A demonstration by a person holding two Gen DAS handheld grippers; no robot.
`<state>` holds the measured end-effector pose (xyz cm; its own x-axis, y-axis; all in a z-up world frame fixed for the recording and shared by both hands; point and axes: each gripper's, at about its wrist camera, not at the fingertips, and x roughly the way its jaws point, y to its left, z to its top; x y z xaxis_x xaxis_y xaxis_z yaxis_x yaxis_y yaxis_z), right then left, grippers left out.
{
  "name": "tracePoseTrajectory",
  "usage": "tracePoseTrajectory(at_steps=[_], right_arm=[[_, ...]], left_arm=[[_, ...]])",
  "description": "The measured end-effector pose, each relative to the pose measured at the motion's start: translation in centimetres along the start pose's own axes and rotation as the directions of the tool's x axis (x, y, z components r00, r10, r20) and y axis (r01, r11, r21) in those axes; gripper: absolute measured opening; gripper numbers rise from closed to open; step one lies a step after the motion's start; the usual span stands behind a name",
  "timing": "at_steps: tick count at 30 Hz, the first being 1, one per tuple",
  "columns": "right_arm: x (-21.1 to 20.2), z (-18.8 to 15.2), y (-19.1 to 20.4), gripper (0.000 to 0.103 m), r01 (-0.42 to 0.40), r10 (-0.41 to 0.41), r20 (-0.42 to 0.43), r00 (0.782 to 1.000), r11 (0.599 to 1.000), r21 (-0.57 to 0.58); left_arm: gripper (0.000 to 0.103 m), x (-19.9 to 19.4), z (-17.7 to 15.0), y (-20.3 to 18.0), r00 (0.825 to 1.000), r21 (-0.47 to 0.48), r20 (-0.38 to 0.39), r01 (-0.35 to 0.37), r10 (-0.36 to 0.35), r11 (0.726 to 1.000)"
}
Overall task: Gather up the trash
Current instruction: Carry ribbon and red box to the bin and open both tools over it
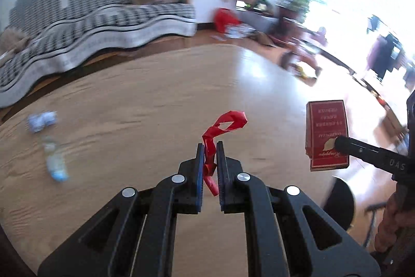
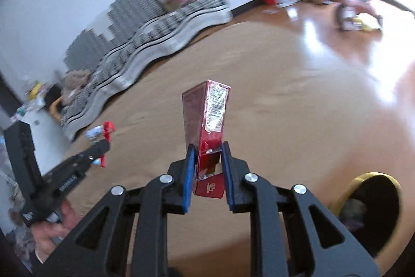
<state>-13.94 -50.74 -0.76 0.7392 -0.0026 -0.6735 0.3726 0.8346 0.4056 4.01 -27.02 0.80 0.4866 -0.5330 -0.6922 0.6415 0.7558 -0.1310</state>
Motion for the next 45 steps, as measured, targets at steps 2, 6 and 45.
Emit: tracePoseTrajectory(at_steps=[2,6,45], right_arm=[[-3.1,-1.0,-4.5,0.02,0.082,-0.083,0.03,0.996,0.996,0.028],[-8.0,-3.3,-12.0,0.02,0.207,-0.213,0.055,0.975,0.973,0.106],[-14.3,-10.1,-25.1,0.02,0.406,-0.409,-0.059,0.911,0.861,0.307]], left_arm=[[0.008,0.8,-0.3,-4.2,0.998,0.036,-0.009,0.061,-0.061,0.997],[0.008,1.7,-1.2,-11.2,0.986,0.1,-0.028,0.164,-0.162,0.981],[0.008,9.4,-9.8,-29.9,0.893,0.298,-0.278,0.431,-0.354,0.852]])
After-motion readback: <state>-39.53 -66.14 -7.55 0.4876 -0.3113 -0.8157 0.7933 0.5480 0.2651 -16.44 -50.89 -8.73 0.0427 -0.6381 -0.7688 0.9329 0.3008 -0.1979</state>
